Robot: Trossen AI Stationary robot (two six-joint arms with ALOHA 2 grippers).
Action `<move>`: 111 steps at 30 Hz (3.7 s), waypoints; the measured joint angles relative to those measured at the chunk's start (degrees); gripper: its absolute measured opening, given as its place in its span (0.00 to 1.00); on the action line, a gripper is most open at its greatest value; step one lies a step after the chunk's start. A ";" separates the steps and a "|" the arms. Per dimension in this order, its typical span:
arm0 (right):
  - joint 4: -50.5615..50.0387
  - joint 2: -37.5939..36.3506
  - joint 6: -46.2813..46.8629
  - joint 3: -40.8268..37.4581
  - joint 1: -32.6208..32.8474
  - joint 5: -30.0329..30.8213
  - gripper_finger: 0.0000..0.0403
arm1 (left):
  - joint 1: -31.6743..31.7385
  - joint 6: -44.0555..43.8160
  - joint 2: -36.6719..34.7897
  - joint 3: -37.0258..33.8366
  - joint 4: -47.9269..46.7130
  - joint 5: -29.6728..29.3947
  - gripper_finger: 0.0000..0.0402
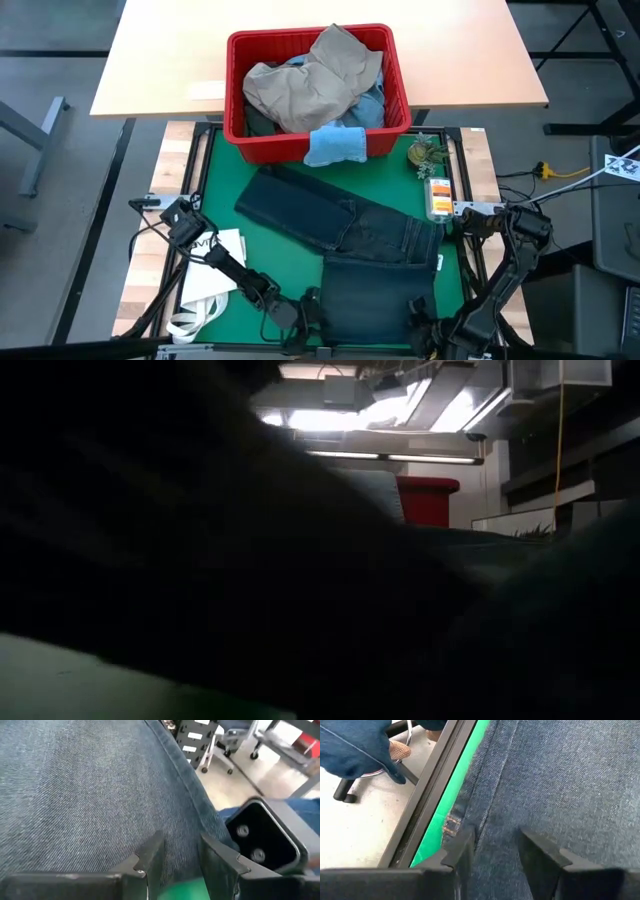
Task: Fold Laundry from Bin
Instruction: Fold the dark blue pants
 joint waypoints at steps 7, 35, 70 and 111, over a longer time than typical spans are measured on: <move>-0.93 -4.98 -1.75 -0.14 0.17 -0.76 0.38 | -0.02 8.83 -5.97 -0.21 -2.57 -3.14 0.29; -26.52 -12.20 14.64 -8.96 0.04 16.35 0.38 | 13.40 13.63 -12.52 0.07 -21.71 -13.73 0.29; -16.31 -14.71 15.04 -14.28 0.07 6.42 0.38 | 15.28 13.46 -32.54 0.01 -34.47 -12.49 0.29; -16.07 -14.80 15.10 -13.99 0.07 7.20 0.38 | 15.76 19.47 -44.84 0.11 -31.32 -16.29 0.55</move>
